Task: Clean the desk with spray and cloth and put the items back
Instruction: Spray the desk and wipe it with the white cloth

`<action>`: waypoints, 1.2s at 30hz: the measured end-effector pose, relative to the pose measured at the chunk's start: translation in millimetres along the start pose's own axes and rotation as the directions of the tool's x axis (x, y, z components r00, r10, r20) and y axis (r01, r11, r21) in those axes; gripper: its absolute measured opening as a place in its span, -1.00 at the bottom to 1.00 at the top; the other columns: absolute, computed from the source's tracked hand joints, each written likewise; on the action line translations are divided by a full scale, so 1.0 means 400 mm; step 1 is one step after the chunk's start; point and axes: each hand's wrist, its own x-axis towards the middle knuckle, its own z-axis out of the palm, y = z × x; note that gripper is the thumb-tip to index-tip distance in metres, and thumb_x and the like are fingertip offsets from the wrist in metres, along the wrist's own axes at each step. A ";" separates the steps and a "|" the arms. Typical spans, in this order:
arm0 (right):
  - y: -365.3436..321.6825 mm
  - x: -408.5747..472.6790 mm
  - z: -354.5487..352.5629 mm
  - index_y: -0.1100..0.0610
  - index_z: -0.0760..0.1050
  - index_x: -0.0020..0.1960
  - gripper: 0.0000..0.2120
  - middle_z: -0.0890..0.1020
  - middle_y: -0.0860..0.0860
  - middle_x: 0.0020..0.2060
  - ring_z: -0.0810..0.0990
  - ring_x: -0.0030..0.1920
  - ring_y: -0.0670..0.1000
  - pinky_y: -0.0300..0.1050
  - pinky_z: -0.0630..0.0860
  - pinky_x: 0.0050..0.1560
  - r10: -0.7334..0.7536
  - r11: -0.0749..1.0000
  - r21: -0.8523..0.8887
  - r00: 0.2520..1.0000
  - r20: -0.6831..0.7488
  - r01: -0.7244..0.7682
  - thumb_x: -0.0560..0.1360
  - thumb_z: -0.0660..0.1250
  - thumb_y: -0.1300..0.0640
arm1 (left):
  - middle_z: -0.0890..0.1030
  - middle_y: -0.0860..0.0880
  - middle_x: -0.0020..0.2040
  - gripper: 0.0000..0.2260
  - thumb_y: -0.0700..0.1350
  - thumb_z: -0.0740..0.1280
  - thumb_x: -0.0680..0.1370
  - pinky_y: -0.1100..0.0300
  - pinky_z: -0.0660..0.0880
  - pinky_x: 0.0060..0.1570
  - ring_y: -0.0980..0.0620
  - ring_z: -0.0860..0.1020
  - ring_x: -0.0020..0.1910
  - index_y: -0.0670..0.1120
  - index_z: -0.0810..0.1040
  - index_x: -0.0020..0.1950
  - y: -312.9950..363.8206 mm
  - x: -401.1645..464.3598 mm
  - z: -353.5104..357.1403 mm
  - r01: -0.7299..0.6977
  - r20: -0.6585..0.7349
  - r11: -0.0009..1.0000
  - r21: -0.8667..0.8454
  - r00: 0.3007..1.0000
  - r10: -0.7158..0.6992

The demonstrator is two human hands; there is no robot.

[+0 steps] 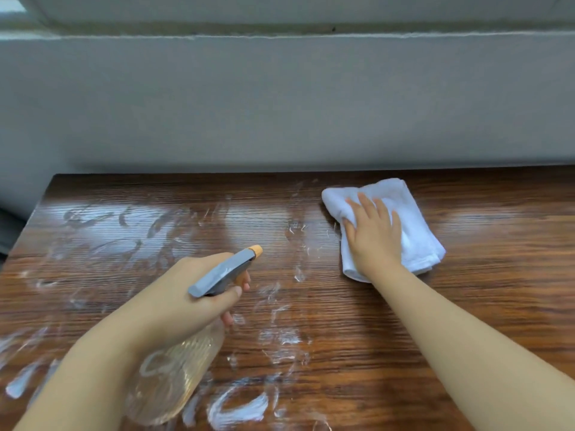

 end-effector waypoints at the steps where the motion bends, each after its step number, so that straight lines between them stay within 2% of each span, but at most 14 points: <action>1: 0.011 -0.025 0.000 0.01 0.31 0.45 -0.54 0.28 0.00 0.49 0.20 0.48 0.12 0.21 0.10 0.42 0.014 1.000 0.005 1.000 -0.019 -0.013 0.61 -0.03 -0.07 | 0.71 0.00 -0.14 -0.91 -0.12 0.34 0.59 0.03 0.58 -0.03 0.12 0.70 -0.27 0.06 0.60 -0.06 0.002 0.000 -0.002 0.007 0.001 1.000 -0.005 1.000 -0.007; 3: 0.030 -0.089 -0.001 0.05 0.43 0.36 -0.50 0.41 0.04 0.42 0.33 0.41 0.16 0.26 0.24 0.33 0.011 1.000 0.012 0.998 -0.064 -0.011 0.55 -0.05 -0.09 | 0.69 -0.03 -0.15 -0.89 -0.12 0.33 0.59 -0.02 0.58 0.00 0.11 0.70 -0.28 0.05 0.57 -0.10 -0.010 0.001 -0.001 0.000 -0.030 1.000 -0.024 1.000 -0.001; 5: 0.044 -0.159 0.001 0.06 0.48 0.29 -0.53 0.48 0.05 0.35 0.38 0.34 0.15 0.25 0.31 0.27 -0.006 1.000 0.009 0.996 -0.095 0.007 0.53 -0.01 -0.08 | 0.67 -0.08 -0.16 -0.89 -0.12 0.32 0.60 -0.01 0.57 -0.02 0.12 0.70 -0.29 0.06 0.54 -0.10 -0.008 -0.001 0.006 0.004 -0.034 1.000 -0.002 0.999 -0.004; 8: 0.049 -0.251 0.009 0.02 0.42 0.30 -0.59 0.50 0.04 0.33 0.36 0.32 0.11 0.20 0.26 0.27 -0.073 0.997 -0.017 0.991 -0.114 0.072 0.52 0.06 -0.05 | 0.66 -0.10 -0.14 -0.96 -0.11 0.30 0.61 -0.03 0.57 0.01 0.12 0.70 -0.27 -0.01 0.53 -0.02 -0.008 0.001 0.011 0.010 0.004 1.000 0.028 1.000 -0.010; 11: 0.036 -0.315 0.018 -0.01 0.36 0.33 -0.58 0.49 0.04 0.32 0.37 0.31 0.12 0.18 0.24 0.28 -0.179 0.983 -0.061 0.977 -0.115 0.173 0.49 0.10 -0.02 | 0.69 -0.06 -0.16 -0.95 -0.09 0.30 0.61 -0.02 0.59 0.02 0.13 0.69 -0.26 0.04 0.54 -0.03 -0.013 0.004 0.013 0.026 0.040 0.996 0.084 0.999 -0.030; 16: 0.025 -0.326 0.020 -0.01 0.34 0.36 -0.55 0.45 0.03 0.37 0.35 0.34 0.15 0.23 0.24 0.29 -0.256 0.959 -0.132 0.966 -0.030 0.250 0.49 0.08 -0.04 | 0.67 -0.08 -0.16 -0.92 -0.07 0.28 0.62 -0.03 0.56 0.03 0.14 0.70 -0.27 -0.03 0.52 0.08 -0.029 0.018 0.009 0.064 0.026 0.996 0.059 0.997 -0.066; 21: -0.011 -0.267 0.016 -0.03 0.32 0.37 -0.55 0.40 0.02 0.42 0.32 0.38 0.14 0.24 0.21 0.32 -0.246 0.962 -0.118 0.969 0.032 0.248 0.50 0.06 -0.07 | 0.67 -0.04 -0.07 -0.89 -0.05 0.30 0.61 -0.02 0.58 0.06 0.16 0.70 -0.27 0.17 0.53 0.04 -0.031 0.027 0.000 0.053 -0.004 0.998 0.031 0.999 -0.053; 24: -0.053 -0.173 0.023 -0.03 0.35 0.36 -0.55 0.40 0.02 0.42 0.32 0.40 0.14 0.24 0.18 0.33 -0.207 0.973 -0.097 0.977 0.059 0.212 0.51 0.05 -0.08 | 0.69 0.00 -0.07 -0.95 -0.06 0.31 0.60 -0.09 0.59 0.03 0.14 0.70 -0.28 0.08 0.56 -0.02 -0.035 0.036 -0.011 0.047 -0.012 0.998 0.030 0.999 -0.046; 26: -0.077 -0.100 0.026 -0.03 0.37 0.39 -0.55 0.37 0.02 0.44 0.31 0.43 0.15 0.24 0.13 0.36 -0.199 0.974 -0.104 0.979 0.052 0.204 0.53 0.05 -0.08 | 0.69 0.02 -0.08 -0.94 -0.06 0.31 0.60 -0.08 0.60 0.03 0.14 0.70 -0.27 0.09 0.56 -0.03 -0.038 0.042 -0.019 0.042 -0.015 0.999 0.029 0.999 -0.041; 30: -0.105 0.053 0.022 -0.07 0.20 0.51 -0.54 0.14 -0.03 0.54 0.06 0.53 0.10 0.21 -0.05 0.44 -0.142 0.986 -0.075 0.989 0.051 0.146 0.62 0.09 -0.07 | 0.70 0.04 -0.08 -0.93 -0.08 0.32 0.60 -0.05 0.61 0.03 0.13 0.70 -0.27 0.09 0.57 -0.01 -0.048 0.049 -0.029 0.040 -0.029 0.999 0.010 0.999 -0.040; 36: -0.093 0.158 0.014 -0.07 0.19 0.50 -0.56 0.15 -0.03 0.54 0.06 0.52 0.08 0.19 -0.01 0.44 -0.056 0.998 -0.024 0.998 -0.006 0.056 0.63 0.03 -0.06 | 0.71 0.02 -0.15 -0.94 -0.06 0.33 0.59 -0.03 0.59 0.03 0.14 0.70 -0.25 0.10 0.57 -0.02 -0.068 0.043 -0.041 0.042 -0.044 0.999 0.004 0.998 -0.042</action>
